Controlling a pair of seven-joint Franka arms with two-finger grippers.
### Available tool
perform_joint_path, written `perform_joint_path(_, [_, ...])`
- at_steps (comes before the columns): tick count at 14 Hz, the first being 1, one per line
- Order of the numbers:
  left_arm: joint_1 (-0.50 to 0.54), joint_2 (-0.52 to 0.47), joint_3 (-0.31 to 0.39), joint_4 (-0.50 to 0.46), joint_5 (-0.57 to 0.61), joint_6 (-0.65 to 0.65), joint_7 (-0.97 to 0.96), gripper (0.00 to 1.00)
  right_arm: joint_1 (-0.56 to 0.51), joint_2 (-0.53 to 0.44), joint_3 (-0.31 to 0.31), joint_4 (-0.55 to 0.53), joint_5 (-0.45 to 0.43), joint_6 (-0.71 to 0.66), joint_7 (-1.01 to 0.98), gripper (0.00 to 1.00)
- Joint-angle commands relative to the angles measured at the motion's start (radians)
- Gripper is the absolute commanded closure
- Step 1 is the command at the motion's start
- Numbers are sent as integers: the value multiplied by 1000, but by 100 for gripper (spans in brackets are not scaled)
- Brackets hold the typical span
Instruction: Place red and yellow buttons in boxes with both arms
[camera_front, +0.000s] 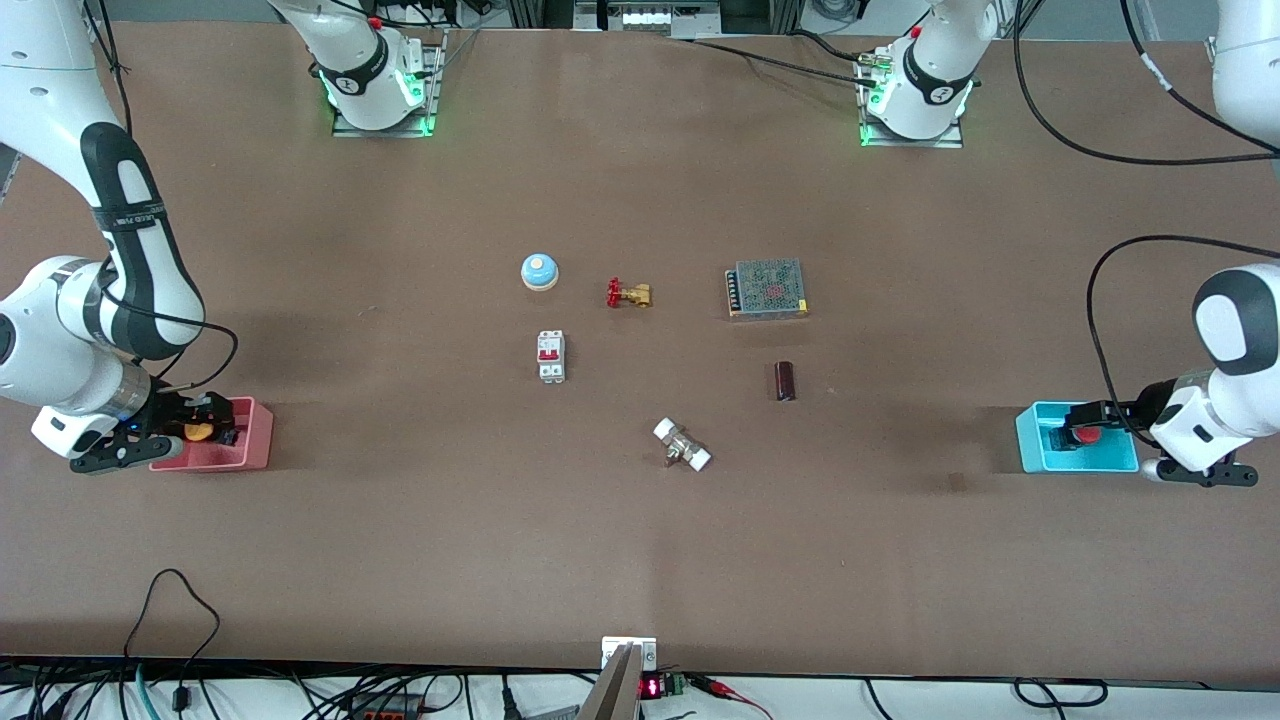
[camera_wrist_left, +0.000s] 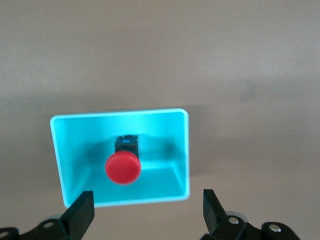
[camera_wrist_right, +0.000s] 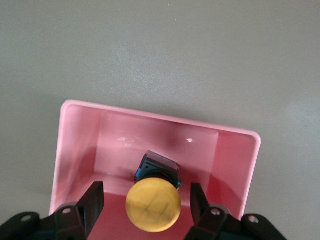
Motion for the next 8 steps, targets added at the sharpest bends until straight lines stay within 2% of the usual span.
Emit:
perform_joint_path(1, [-44,-86,3,-8,0,-83,-31,3,3,-11,6,9,23,-8,-14,0])
perform_joint_path(4, [-110,-158,-1,-7,46,-183,-121,3,29,-95,6,7,32,-96,9,0])
perform_joint_path(8, [-193,-265,-12,-5,97,-256,-180,0,102,-288,6,7,31,-296,101,0])
